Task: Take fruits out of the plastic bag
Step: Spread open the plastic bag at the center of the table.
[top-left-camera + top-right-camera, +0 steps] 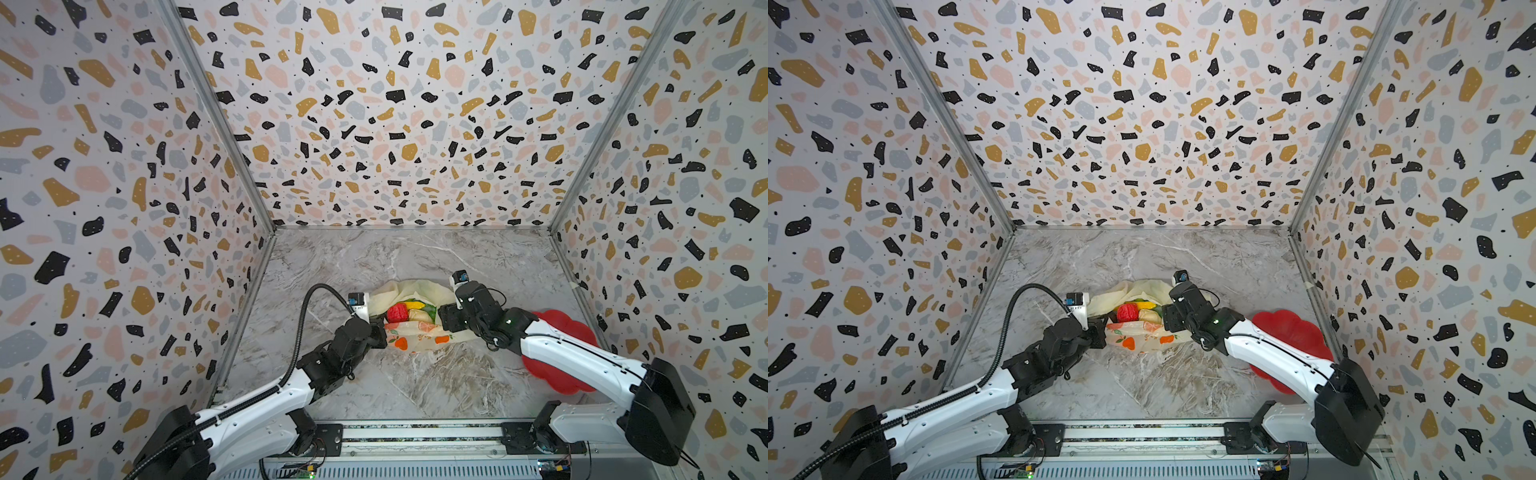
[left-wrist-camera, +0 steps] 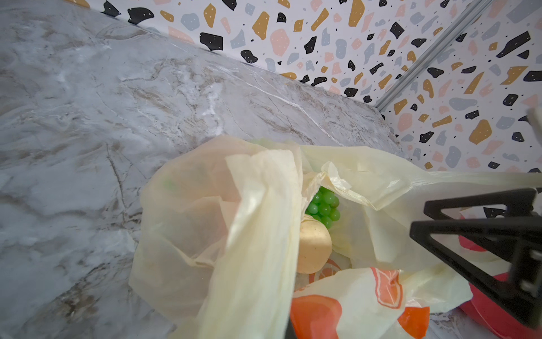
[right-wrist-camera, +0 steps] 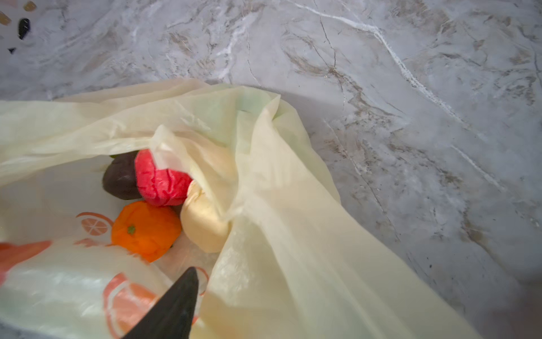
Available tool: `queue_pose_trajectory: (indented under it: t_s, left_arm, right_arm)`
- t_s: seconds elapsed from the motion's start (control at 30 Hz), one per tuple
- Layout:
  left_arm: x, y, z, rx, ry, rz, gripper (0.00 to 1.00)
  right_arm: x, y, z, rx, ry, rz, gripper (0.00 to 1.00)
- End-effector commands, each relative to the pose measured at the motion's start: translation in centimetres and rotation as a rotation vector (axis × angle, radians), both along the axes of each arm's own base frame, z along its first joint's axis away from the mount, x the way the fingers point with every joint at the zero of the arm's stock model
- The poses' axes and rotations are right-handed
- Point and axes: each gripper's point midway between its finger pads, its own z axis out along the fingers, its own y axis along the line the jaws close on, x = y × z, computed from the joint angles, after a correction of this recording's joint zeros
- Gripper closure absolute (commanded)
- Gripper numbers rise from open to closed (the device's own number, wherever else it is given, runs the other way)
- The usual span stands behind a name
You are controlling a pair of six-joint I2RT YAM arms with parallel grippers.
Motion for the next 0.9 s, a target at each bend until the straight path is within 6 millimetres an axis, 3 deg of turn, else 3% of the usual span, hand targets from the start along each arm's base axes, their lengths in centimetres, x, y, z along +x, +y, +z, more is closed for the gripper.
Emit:
queue_pose_trajectory:
  t_s: [0.0, 0.2, 0.27, 0.37, 0.47, 0.63, 0.87]
  left_arm:
    - [-0.2, -0.2, 0.4, -0.019, -0.036, -0.020, 1.00]
    - [-0.5, 0.1, -0.2, 0.005, -0.034, -0.027, 1.00]
    - [-0.5, 0.3, -0.3, 0.017, -0.034, -0.021, 1.00]
    - [-0.2, 1.3, -0.9, 0.051, -0.019, 0.032, 1.00]
    - [0.0, 1.8, -1.4, 0.075, -0.007, 0.062, 1.00]
    - [0.1, 2.3, -1.2, 0.074, -0.012, 0.087, 1.00]
    - [1.6, 4.8, 1.7, 0.069, -0.048, 0.155, 1.00]
  right_arm:
    - [1.2, 2.2, 1.5, 0.049, -0.026, 0.057, 0.20]
    - [2.1, 2.9, -1.0, -0.006, 0.028, 0.049, 0.18]
    - [2.5, 2.7, -1.4, -0.028, 0.024, 0.031, 0.23]
    - [3.1, 2.5, -1.6, -0.023, 0.024, 0.029, 0.40]
    - [3.8, 2.4, -1.5, -0.004, 0.021, 0.032, 0.67]
    - [4.9, 1.8, 0.7, 0.077, -0.007, 0.042, 1.00]
    - [6.8, -1.1, 6.7, 0.340, -0.068, 0.060, 1.00]
